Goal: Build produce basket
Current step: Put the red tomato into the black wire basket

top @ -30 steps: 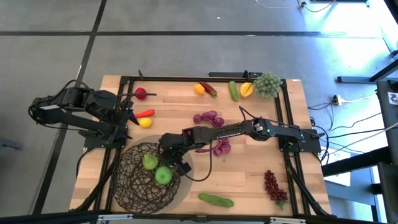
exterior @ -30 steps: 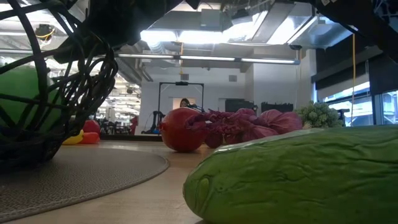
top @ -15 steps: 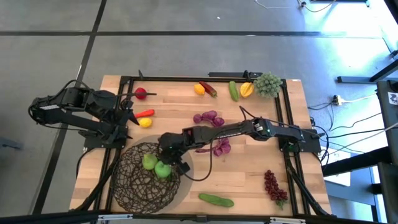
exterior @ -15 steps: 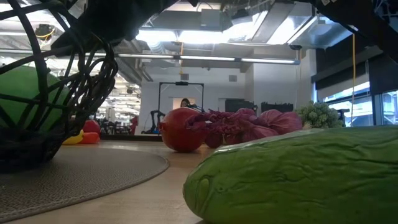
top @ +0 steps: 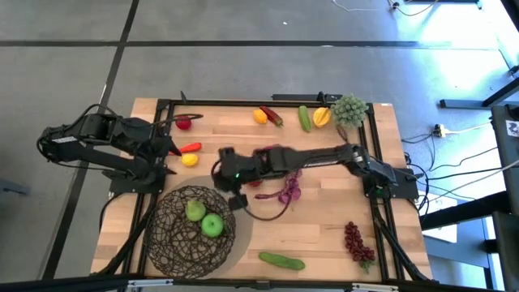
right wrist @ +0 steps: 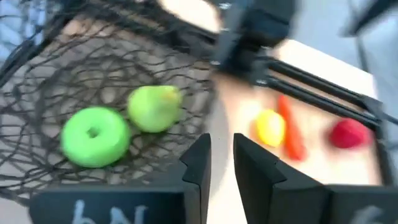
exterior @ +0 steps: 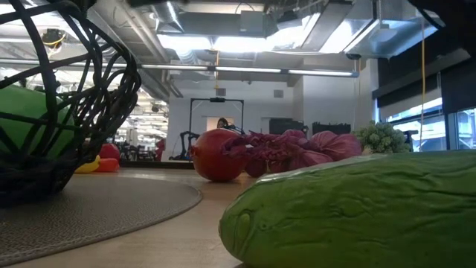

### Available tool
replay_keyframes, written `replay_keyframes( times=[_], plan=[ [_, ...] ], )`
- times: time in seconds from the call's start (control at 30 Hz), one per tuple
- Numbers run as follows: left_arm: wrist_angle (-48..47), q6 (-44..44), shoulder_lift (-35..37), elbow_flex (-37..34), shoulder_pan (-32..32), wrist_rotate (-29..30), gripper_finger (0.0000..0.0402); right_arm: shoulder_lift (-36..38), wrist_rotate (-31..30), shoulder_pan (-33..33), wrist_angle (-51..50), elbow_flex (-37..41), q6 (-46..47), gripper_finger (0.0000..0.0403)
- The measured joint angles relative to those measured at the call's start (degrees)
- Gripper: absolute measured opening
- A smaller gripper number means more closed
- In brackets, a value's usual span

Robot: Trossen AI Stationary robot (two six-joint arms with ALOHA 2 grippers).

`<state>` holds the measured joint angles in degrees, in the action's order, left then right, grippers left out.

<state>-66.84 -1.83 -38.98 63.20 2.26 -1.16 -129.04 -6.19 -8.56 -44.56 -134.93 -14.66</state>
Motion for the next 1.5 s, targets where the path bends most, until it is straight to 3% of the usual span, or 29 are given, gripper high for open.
replay_keyframes(
  times=[0.33,0.63,0.8,0.97,1.23,1.5],
  plan=[
    [0.6,-11.0,-0.6,0.0,0.0,9.4,0.0291,11.0,0.4,4.5,-12.1,0.0,8.7,0.0064],
    [0.0,-22.3,-6.8,0.0,0.0,12.5,0.0291,13.9,8.9,9.4,-27.6,0.0,6.7,0.0064],
    [-4.9,-29.6,-11.9,0.0,-2.0,13.7,0.0291,13.9,16.2,12.9,-32.5,0.0,5.7,0.0064],
    [-7.3,-34.8,-15.2,0.0,-7.9,13.7,0.0291,14.3,21.9,15.4,-34.0,0.0,2.3,0.0064],
    [-6.6,-41.1,-19.7,0.0,-21.7,14.0,0.0291,14.9,22.4,17.5,-38.4,0.1,-1.2,0.0064],
    [-5.3,-38.2,-27.1,0.0,-37.1,9.8,0.0291,15.1,22.3,18.4,-42.3,0.1,-6.4,0.0064]
  ],
)
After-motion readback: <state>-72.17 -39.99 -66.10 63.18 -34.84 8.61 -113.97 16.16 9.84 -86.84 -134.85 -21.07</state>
